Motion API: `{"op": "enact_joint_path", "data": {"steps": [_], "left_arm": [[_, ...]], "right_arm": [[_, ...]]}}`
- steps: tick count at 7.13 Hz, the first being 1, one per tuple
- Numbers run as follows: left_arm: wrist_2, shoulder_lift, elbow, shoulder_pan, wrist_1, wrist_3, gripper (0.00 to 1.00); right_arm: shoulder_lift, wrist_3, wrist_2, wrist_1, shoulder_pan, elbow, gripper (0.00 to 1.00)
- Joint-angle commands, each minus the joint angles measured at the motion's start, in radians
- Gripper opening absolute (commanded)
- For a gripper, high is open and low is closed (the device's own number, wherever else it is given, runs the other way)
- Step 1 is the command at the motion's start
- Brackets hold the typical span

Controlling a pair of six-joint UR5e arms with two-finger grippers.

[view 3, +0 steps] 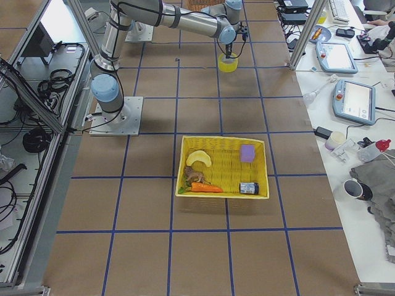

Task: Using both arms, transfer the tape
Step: 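Carry the tape roll to table center with the right gripper while the left arm approaches, then release the tape roll on the table and raise the right gripper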

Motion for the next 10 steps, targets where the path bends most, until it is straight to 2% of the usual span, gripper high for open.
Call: {"op": "enact_joint_path", "data": {"steps": [1,2,3,4,5,6,7,8,9,10], "left_arm": [[-0.156,-0.066,-0.114,0.077,0.065,0.102,1.0],[-0.17,-0.101,-0.221,0.081,0.183,0.102,1.0],[-0.172,-0.132,-0.313,0.081,0.297,0.102,1.0],[-0.201,-0.167,-0.361,0.087,0.345,0.09,1.0],[-0.311,-0.212,-0.368,0.087,0.347,0.084,1.0],[-0.374,-0.264,-0.367,0.087,0.359,0.024,1.0],[-0.435,-0.31,-0.368,0.075,0.459,-0.11,1.0],[-0.436,-0.362,-0.367,0.059,0.592,-0.366,1.0],[-0.419,-0.402,-0.362,-0.012,0.758,-0.606,1.0],[-0.287,-0.452,-0.348,-0.09,0.861,-0.692,0.97]], "right_arm": [[0.047,0.027,0.024,-0.046,0.038,0.005,0.0],[0.043,0.011,0.022,-0.043,0.038,0.009,0.9],[0.037,-0.011,0.022,-0.033,0.037,0.008,1.0],[-0.006,-0.032,0.019,-0.027,0.032,0.011,1.0],[-0.082,-0.066,0.0,0.071,0.003,0.011,1.0],[-0.168,-0.164,-0.055,0.194,-0.071,0.013,1.0],[-0.24,-0.245,-0.068,0.294,-0.174,0.013,1.0],[-0.305,-0.346,-0.07,0.378,-0.261,0.013,1.0],[-0.36,-0.44,-0.074,0.487,-0.335,0.014,1.0],[-0.417,-0.565,-0.079,0.597,-0.401,0.013,1.0]]}}
